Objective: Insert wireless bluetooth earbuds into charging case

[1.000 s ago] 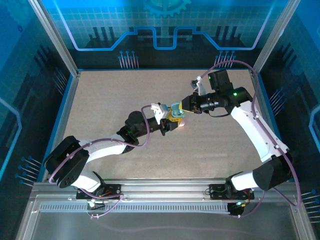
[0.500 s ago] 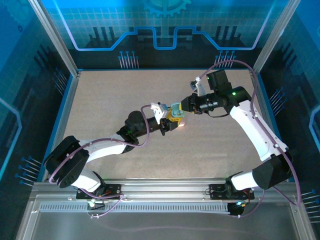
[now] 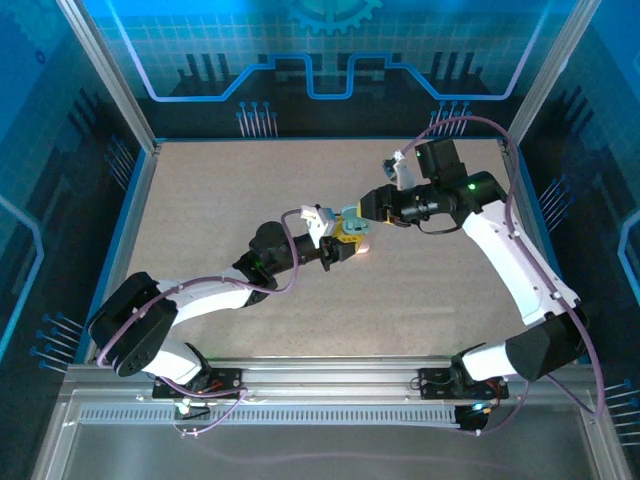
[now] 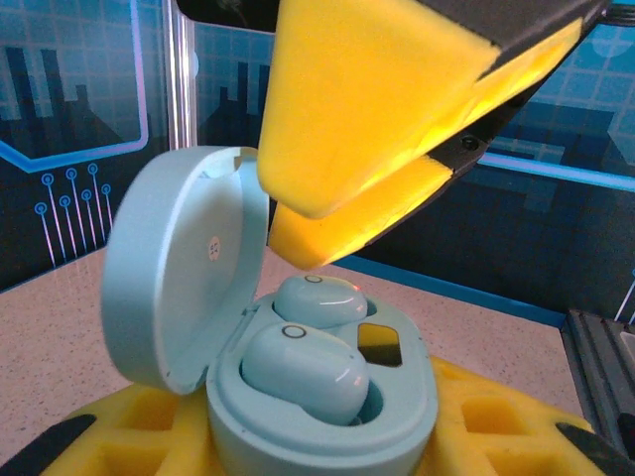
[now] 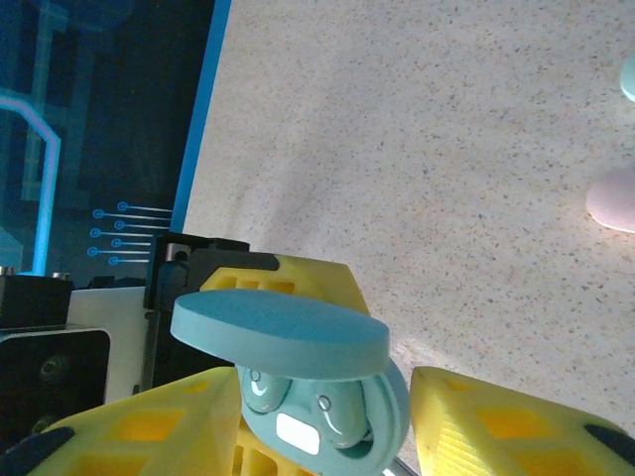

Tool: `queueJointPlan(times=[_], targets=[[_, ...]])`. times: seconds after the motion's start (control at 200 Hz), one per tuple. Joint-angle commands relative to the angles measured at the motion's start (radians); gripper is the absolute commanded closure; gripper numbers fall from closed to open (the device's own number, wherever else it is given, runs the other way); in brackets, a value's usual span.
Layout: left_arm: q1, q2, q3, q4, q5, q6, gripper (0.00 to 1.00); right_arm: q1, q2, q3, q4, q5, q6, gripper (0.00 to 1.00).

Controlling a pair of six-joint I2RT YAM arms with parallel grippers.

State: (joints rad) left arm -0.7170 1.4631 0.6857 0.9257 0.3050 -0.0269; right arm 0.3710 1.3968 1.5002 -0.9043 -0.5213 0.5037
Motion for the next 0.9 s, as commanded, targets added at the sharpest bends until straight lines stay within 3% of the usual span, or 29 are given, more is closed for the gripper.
queueJointPlan(times=[0.0, 0.335, 0.55, 0.895], targets=[[0.005, -0.043, 0.013, 0.031, 0.02, 0.013, 0.65, -0.021, -0.066, 0.004, 0.029, 0.042, 0.016, 0.47], [0.005, -0.082, 0.012, -0.023, 0.035, 0.065, 0.65, -0.076, 0.031, 0.058, 0.106, -0.055, 0.156, 0.35], [0.005, -0.102, 0.004, -0.022, -0.021, 0.05, 0.66, -0.033, 0.129, 0.114, 0.004, -0.108, 0.076, 0.35], [0.019, -0.099, -0.001, 0.006, -0.048, 0.026, 0.66, -0.07, 0.033, -0.022, 0.04, -0.281, 0.055, 0.35]])
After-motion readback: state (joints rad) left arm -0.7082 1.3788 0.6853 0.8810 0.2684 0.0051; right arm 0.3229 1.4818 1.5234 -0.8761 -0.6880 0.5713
